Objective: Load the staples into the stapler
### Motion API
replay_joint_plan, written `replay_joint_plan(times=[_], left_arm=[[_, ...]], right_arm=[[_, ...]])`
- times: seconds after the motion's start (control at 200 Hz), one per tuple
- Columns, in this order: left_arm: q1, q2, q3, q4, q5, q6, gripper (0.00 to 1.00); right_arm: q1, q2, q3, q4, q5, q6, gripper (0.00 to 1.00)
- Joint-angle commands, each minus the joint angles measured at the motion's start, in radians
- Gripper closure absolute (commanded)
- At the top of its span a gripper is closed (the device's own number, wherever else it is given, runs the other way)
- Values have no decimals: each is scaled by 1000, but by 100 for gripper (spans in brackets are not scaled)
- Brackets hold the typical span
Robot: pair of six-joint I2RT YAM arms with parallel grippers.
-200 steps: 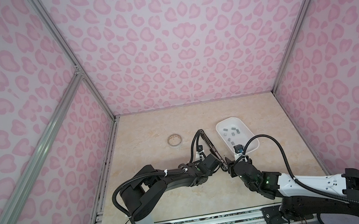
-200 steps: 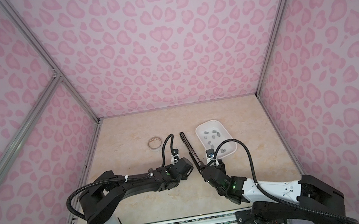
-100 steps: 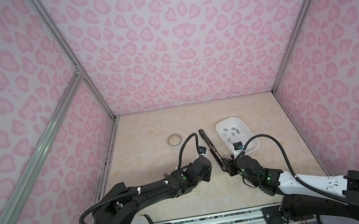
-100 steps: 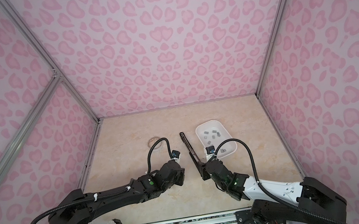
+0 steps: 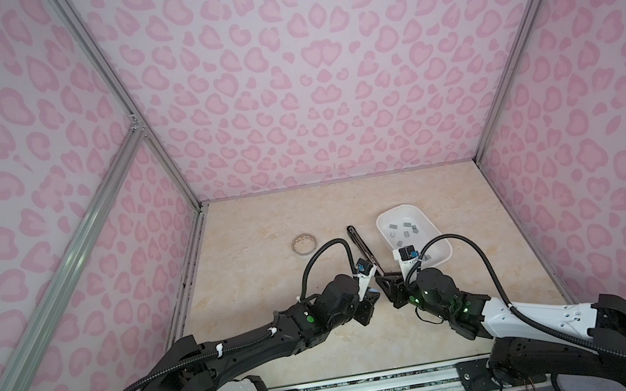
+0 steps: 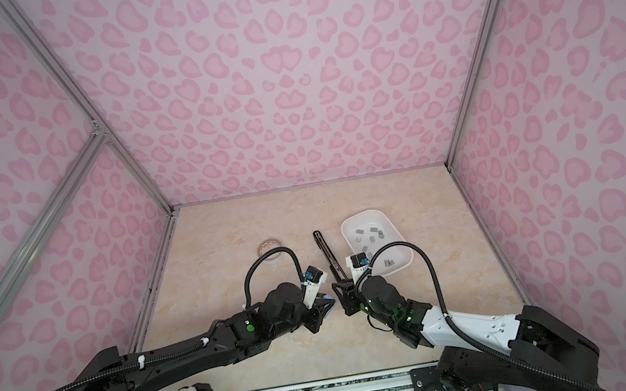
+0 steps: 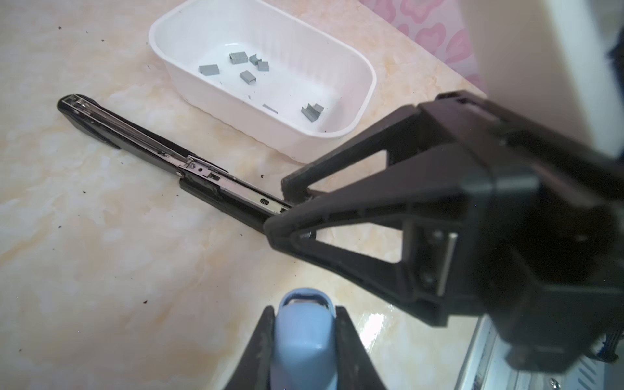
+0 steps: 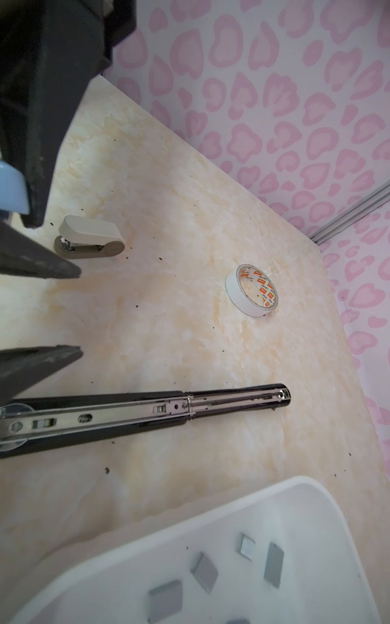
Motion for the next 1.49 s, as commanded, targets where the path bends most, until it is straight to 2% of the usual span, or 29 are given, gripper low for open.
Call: replay_joint_plan(times=[0.0,0.33,0.475,0.76,1.49], left_arm=[[1,-35,-9,32,6,11,97],[0,-35,-9,28,3,4,97],[0,-24,3,9,-11,6,97],[0,-48,-10,14,-8,13,97],[0,-134,-60,48,-59,-30,97]], right_arm=[[4,38,-1,71,-46,28,70],[48,61,-3,78,-17,30,72],[45,9,13,-4,51,26,70],[49,-84,13,-42,43,18,67],[162,133,-15,140,73,88,71]])
